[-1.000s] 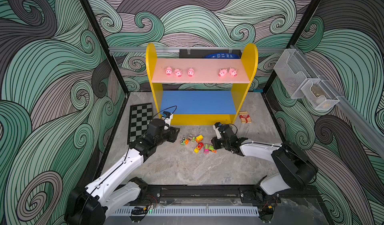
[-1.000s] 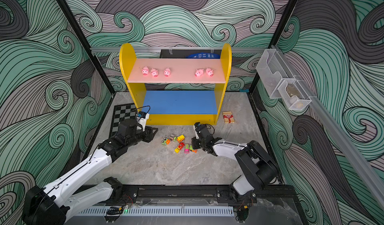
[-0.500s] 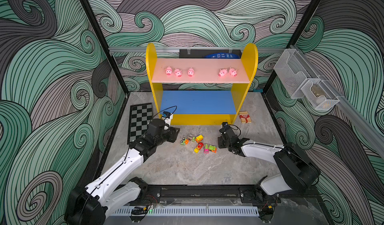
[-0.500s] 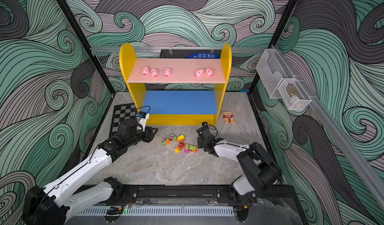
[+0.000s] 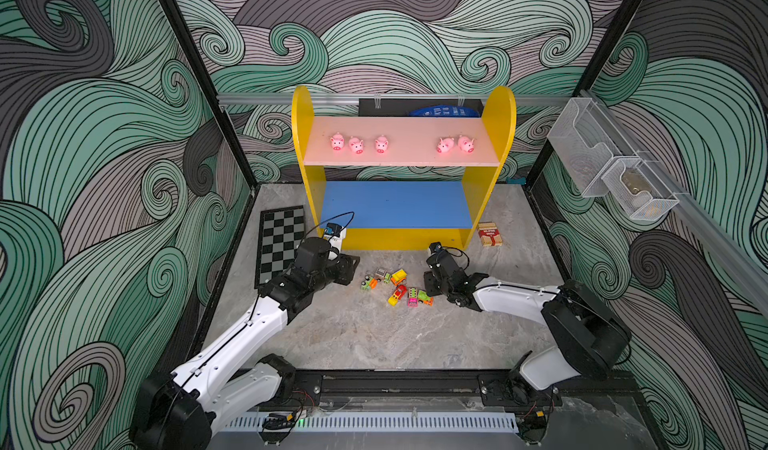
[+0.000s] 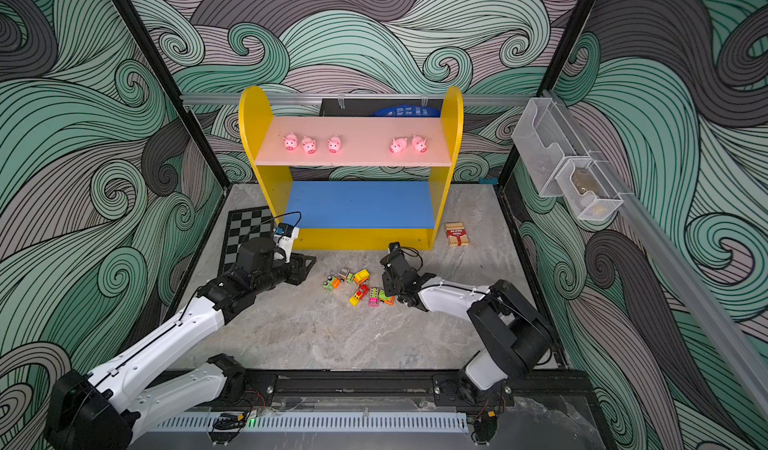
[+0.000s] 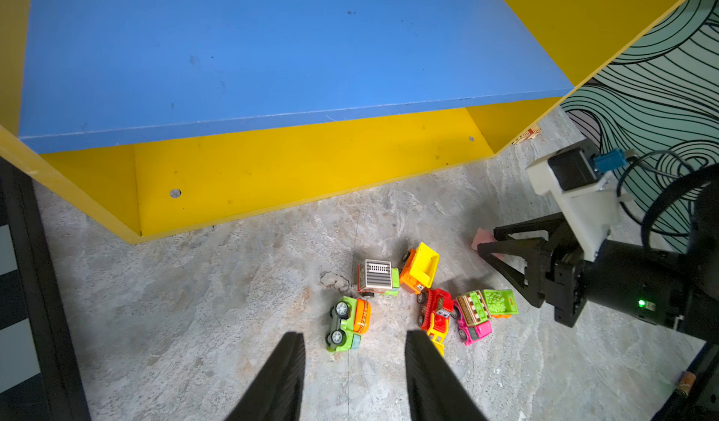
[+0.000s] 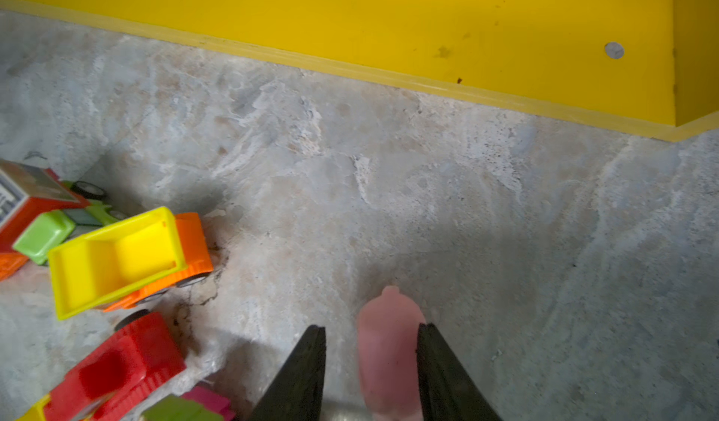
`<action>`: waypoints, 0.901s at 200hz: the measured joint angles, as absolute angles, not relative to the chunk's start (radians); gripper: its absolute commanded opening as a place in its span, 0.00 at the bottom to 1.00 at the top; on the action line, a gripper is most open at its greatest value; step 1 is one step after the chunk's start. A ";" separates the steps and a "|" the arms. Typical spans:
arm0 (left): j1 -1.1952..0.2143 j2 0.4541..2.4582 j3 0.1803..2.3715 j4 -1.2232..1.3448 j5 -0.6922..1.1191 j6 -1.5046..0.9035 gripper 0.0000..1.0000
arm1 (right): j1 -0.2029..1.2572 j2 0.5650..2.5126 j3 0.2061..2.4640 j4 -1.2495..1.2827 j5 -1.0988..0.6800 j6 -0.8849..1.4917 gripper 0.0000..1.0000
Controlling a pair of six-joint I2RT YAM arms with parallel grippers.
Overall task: Organize plastic toys on shelves
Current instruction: Pick up the plastic toy at the center of the board.
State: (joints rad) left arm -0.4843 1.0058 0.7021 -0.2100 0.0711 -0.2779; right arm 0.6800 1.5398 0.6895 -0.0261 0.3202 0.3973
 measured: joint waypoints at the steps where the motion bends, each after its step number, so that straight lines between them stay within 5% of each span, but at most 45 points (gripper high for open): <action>1: -0.484 1.006 0.702 -0.210 0.071 -0.278 0.46 | 0.680 1.540 0.690 -0.026 0.319 0.397 0.45; 180: -0.478 1.007 0.702 -0.210 0.073 -0.276 0.46 | 0.495 1.440 0.630 -0.011 0.036 0.358 0.49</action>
State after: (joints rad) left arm -0.4782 1.0065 0.7021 -0.2096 0.0734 -0.2760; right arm 0.4950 1.4399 0.6304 -0.0113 0.0357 0.3584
